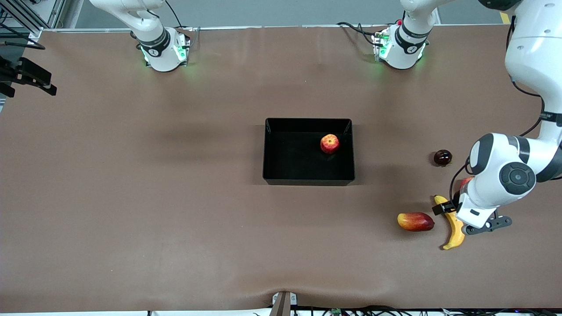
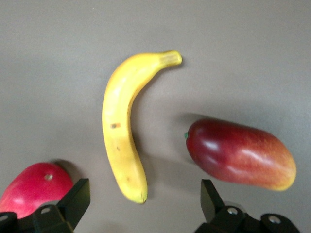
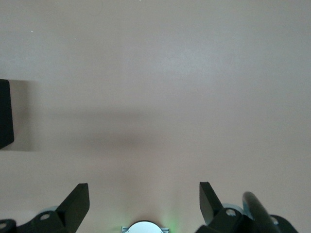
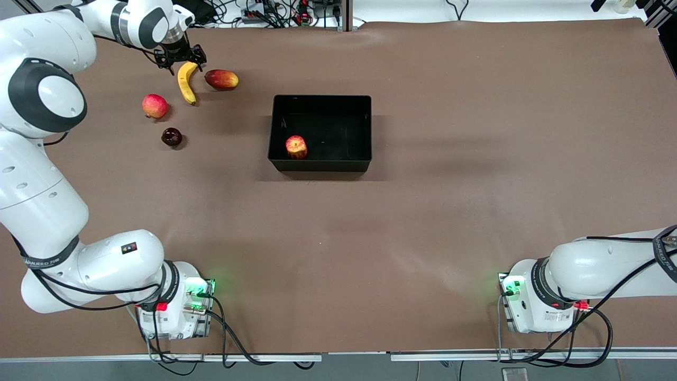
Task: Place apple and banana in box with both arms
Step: 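Lower the left gripper onto the yellow banana and grasp it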
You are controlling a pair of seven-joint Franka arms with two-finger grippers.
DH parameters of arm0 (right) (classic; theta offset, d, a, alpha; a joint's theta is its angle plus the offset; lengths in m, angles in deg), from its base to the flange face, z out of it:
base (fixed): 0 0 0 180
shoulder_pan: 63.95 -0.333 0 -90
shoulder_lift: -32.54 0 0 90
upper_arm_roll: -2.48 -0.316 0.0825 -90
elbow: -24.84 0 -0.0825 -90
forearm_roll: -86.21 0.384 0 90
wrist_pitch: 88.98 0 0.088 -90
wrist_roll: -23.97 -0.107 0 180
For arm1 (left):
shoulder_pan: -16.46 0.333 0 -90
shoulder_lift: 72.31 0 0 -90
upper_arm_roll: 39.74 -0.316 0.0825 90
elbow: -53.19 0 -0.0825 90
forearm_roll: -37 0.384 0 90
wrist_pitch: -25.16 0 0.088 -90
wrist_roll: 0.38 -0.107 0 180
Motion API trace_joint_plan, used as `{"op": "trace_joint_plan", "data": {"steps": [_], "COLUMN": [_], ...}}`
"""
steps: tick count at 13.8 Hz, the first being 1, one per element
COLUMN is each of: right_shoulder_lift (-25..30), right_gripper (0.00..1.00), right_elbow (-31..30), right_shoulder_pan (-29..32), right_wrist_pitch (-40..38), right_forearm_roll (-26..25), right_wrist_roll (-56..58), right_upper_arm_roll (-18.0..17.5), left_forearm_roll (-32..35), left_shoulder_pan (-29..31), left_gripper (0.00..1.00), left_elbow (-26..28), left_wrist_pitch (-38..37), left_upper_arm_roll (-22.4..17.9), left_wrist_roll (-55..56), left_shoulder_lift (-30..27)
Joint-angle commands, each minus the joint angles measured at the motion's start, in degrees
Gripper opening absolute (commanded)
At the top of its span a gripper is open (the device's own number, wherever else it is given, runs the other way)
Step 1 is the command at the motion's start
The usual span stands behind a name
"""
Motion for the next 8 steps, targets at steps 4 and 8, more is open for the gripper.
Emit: {"op": "trace_joint_plan", "data": {"steps": [4,8], "right_shoulder_lift": [0.96,0.96], "right_gripper": [1.00,1.00], "right_elbow": [-1.22,-1.31], "right_shoulder_pan": [1.95,2.04], "right_wrist_pitch": [0.99,0.90], "right_forearm_roll": [1.15,1.15], "right_wrist_roll": [0.02,-0.07], "right_upper_arm_roll": [-0.36,-0.27], "left_forearm_roll": [1.46,1.46], "left_shoulder_pan": [-1.08,-1.17], "left_gripper": [1.00,0.79], "left_elbow": [-3.44,-5.19], "left_wrist_pitch": [9.32,12.60], "left_upper_arm_roll": [-5.90,-7.58], "left_wrist_roll": [-2.16,-2.52], "left_shoulder_lift": [6.56,9.73]}}
